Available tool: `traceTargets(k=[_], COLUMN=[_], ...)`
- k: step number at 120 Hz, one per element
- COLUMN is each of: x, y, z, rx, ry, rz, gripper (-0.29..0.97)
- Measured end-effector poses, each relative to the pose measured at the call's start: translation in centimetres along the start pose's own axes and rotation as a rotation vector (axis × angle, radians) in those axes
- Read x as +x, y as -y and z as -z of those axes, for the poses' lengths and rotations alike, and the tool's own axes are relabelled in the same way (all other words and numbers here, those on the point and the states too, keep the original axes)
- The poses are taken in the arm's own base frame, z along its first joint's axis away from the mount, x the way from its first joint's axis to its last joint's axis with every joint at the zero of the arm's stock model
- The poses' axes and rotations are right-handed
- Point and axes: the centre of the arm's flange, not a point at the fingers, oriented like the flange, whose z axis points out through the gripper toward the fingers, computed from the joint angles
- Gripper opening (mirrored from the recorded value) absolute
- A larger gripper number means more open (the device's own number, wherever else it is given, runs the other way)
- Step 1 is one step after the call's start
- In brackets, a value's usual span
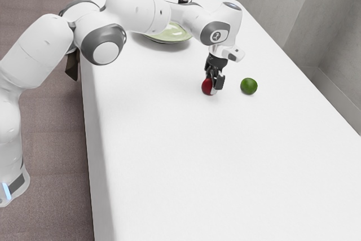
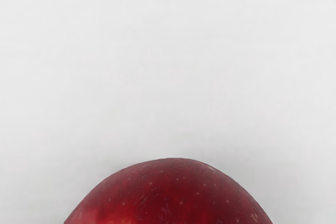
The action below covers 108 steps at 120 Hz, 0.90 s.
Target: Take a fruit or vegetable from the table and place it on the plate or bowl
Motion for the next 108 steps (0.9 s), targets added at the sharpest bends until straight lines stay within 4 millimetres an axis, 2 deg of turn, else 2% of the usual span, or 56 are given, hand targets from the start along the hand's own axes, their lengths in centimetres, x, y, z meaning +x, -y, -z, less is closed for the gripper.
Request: traceTargets(k=[28, 52, 94, 108], x=[0.0, 0.4, -0.8, -2.2], y=[0.0, -0.3, -0.4, 3.0], z=[0.2, 2.8, 11.7, 14.5], rx=[0.007, 0.023, 0.087, 0.127], ry=[-0.006, -0.049, -0.161, -0.194], rz=[0.000, -0.009, -0.013, 0.031], gripper=[0.37, 0.33, 0.27, 0.28])
